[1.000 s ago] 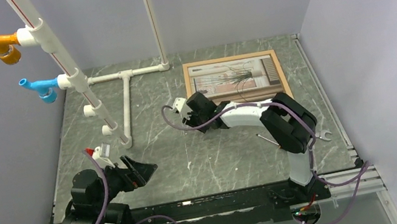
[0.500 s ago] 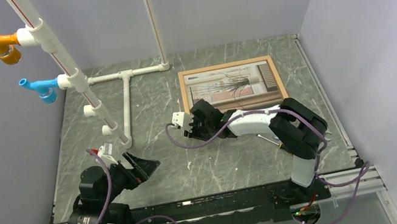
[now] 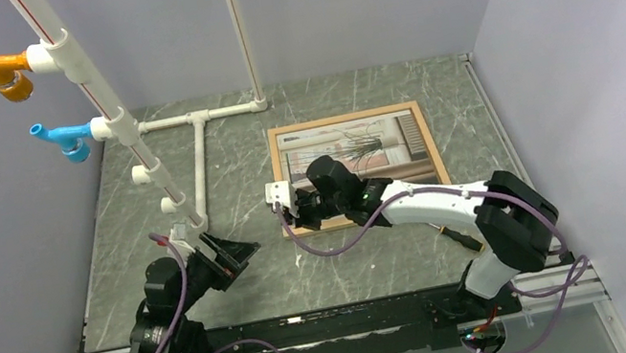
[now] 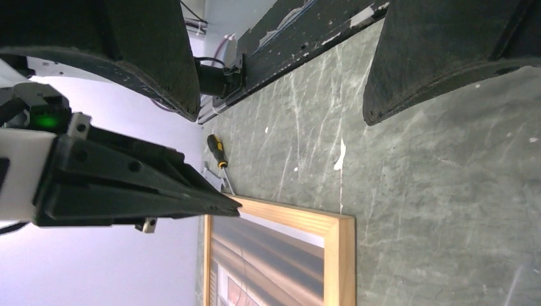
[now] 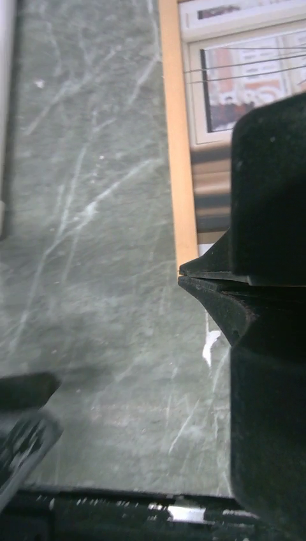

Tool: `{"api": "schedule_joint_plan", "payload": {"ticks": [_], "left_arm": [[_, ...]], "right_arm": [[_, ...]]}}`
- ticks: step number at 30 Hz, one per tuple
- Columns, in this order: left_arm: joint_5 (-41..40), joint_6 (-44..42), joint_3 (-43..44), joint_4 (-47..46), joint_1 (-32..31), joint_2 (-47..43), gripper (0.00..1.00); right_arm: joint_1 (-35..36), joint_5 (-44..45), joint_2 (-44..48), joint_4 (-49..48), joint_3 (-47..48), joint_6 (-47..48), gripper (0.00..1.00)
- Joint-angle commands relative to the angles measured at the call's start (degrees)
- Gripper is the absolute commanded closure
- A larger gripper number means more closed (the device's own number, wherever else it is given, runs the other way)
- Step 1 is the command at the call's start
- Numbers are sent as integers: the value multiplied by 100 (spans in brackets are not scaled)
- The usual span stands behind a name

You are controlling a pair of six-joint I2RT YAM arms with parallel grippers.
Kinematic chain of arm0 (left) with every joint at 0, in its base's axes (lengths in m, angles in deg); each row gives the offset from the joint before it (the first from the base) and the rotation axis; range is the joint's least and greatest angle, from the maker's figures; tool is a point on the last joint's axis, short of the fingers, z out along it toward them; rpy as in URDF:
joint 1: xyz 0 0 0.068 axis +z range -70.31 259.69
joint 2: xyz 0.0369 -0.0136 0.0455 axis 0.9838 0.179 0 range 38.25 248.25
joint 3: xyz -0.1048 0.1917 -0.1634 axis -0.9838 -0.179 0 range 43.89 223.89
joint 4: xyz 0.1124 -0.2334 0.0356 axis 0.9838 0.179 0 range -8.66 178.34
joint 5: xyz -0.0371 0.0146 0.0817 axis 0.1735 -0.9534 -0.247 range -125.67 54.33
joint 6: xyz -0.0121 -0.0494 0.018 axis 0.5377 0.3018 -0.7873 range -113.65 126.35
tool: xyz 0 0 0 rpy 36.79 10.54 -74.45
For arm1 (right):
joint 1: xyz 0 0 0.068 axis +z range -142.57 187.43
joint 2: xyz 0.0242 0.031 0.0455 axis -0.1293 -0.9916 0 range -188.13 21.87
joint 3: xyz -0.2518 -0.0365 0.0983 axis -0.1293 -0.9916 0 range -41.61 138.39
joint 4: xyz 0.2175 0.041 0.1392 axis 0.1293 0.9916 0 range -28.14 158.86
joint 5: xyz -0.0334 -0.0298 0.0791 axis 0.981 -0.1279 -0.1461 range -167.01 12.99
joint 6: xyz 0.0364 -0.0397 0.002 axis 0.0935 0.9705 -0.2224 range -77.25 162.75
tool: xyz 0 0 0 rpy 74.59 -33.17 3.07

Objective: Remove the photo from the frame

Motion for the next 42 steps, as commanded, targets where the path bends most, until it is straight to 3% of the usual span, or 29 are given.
{"api": "schedule_joint_plan", "payload": {"ticks": [1,4,7,10,12,15,18,22,26,42], "left_arm": [[20,511,-90,-1239,-122,172,1],[-265,188,232,-1085,-290,550,2],[-704,-383,882,-491,-553,1088,4],[-920,-673,1360,-240,-816,1609,6],[-1071,-733,1473,-234,-979,1731,5],[-1230,-663,1323,-355,-1086,1562,5],[-1172,-439,1048,-629,-1089,1376,5],[-1126,-423,980,-588,-1089,1347,5],[-1312,-485,1009,-276,-1090,1180,4],[-1190,-573,897,-166,-1093,982,1]], "right_arm": [[50,-439,346,-541,-120,-149,100],[73,489,243,-398,64,-467,100],[81,1726,-35,21,524,-1360,63],[80,3040,-404,668,1081,-2703,41],[82,3296,-658,1338,1467,-3290,38],[92,3339,-811,1549,1519,-3944,33],[92,3694,-942,1588,1441,-4679,31],[102,4116,-1437,2444,2135,-5925,34],[123,4545,-2135,3255,2986,-6806,49],[557,5247,-2850,3610,3726,-7389,51]]}}
